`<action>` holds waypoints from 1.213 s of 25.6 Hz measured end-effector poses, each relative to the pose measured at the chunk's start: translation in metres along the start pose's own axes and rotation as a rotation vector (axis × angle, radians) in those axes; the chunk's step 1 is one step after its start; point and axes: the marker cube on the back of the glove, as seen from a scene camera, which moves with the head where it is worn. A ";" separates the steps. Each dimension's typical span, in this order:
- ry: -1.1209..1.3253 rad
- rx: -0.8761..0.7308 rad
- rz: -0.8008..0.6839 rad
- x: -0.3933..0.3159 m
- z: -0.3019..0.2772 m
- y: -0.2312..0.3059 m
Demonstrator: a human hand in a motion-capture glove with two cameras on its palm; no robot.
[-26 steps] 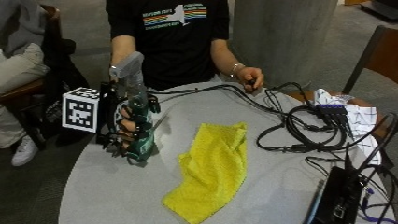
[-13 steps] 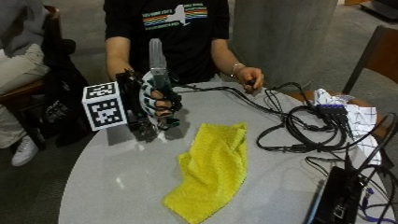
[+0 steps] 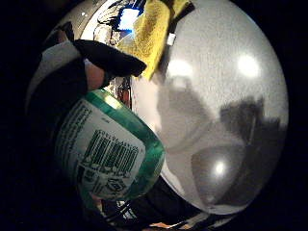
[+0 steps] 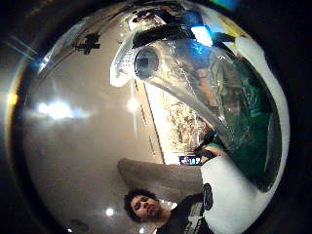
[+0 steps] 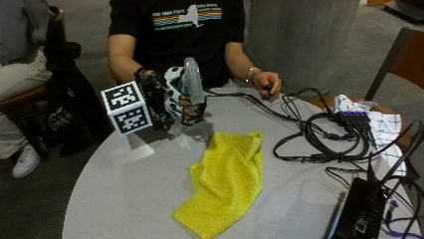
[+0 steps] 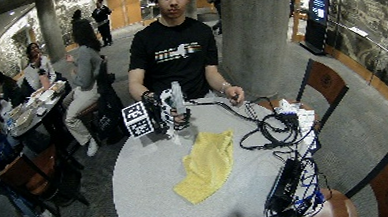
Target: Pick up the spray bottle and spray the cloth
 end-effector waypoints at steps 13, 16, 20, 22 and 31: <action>0.031 -0.027 0.177 0.007 0.004 -0.001; 0.018 -0.043 0.196 0.009 0.007 -0.001; -0.007 -0.047 0.219 0.011 0.011 -0.001; -0.014 -0.050 0.226 0.012 0.013 -0.001; -0.027 -0.043 0.249 0.015 0.015 0.001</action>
